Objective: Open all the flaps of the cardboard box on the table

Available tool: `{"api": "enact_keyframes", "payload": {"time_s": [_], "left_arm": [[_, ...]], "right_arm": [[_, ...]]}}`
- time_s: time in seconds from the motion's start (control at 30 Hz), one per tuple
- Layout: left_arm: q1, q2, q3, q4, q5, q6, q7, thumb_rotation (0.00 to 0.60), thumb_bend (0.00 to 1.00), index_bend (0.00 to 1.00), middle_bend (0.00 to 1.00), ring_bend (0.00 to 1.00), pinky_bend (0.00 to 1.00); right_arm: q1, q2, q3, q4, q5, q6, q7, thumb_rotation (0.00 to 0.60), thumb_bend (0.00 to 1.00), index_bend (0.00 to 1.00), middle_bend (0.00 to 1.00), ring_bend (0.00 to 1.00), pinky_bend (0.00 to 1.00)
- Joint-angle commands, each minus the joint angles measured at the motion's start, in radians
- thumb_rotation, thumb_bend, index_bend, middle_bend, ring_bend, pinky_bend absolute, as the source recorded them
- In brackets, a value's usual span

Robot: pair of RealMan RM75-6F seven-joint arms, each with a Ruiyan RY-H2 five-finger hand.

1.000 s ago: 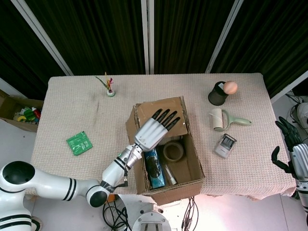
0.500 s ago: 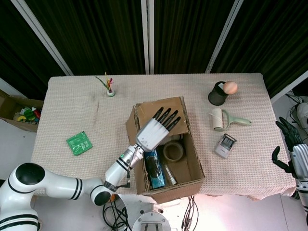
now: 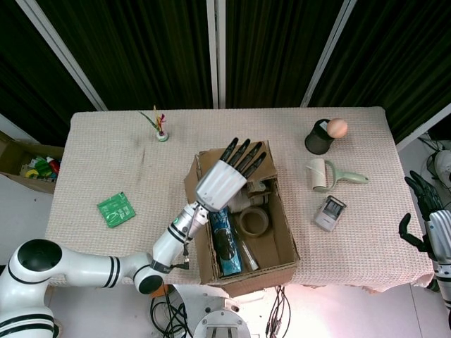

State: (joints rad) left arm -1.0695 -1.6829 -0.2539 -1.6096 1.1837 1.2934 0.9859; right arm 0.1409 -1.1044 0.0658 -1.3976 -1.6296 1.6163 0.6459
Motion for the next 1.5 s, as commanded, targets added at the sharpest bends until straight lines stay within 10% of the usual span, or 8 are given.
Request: {"api": "enact_keyframes", "payload": {"time_s": [0.03, 0.7, 0.93, 1.03, 1.17, 1.33, 1.5], "left_arm": [[-0.013, 0.022, -0.048, 0.04, 0.003, 0.001, -0.01, 0.6, 0.36, 0.0, 0.0, 0.03, 0.14], [-0.122, -0.053, -0.184, 0.532, -0.097, -0.102, -0.114, 0.6, 0.24, 0.0, 0.0, 0.02, 0.14], [-0.043, 0.031, -0.181, 0.448, -0.148, -0.094, -0.14, 0.599, 0.06, 0.0, 0.0, 0.02, 0.14], [0.057, 0.141, -0.181, 0.205, -0.213, -0.099, -0.198, 0.402, 0.05, 0.0, 0.0, 0.02, 0.14], [0.257, 0.42, -0.074, -0.203, -0.197, -0.111, -0.287, 0.118, 0.05, 0.0, 0.0, 0.02, 0.14], [0.49, 0.712, 0.139, -0.401, -0.037, -0.094, -0.426, 0.092, 0.05, 0.0, 0.05, 0.02, 0.14], [0.731, 0.779, 0.298, -0.283, 0.181, 0.067, -0.731, 0.029, 0.04, 0.0, 0.05, 0.02, 0.14]], "right_arm": [[-0.001, 0.002, 0.001, -0.002, 0.0, 0.002, -0.002, 0.573, 0.79, 0.0, 0.01, 0.0, 0.0], [-0.009, 0.014, 0.003, -0.007, 0.005, 0.005, 0.003, 0.572, 0.79, 0.0, 0.01, 0.0, 0.0], [-0.009, 0.013, -0.004, 0.017, -0.004, 0.001, 0.02, 0.571, 0.79, 0.0, 0.01, 0.0, 0.0], [-0.014, 0.011, -0.015, 0.029, -0.026, 0.015, -0.003, 0.571, 0.79, 0.0, 0.0, 0.0, 0.0], [-0.037, 0.0, -0.018, 0.051, -0.015, 0.027, -0.159, 0.57, 0.78, 0.0, 0.0, 0.0, 0.0], [-0.073, -0.015, -0.018, 0.033, 0.051, 0.002, -0.443, 0.561, 0.79, 0.0, 0.0, 0.0, 0.0], [-0.109, -0.034, -0.022, 0.018, 0.096, 0.004, -0.577, 0.555, 0.79, 0.0, 0.0, 0.0, 0.0]]}}
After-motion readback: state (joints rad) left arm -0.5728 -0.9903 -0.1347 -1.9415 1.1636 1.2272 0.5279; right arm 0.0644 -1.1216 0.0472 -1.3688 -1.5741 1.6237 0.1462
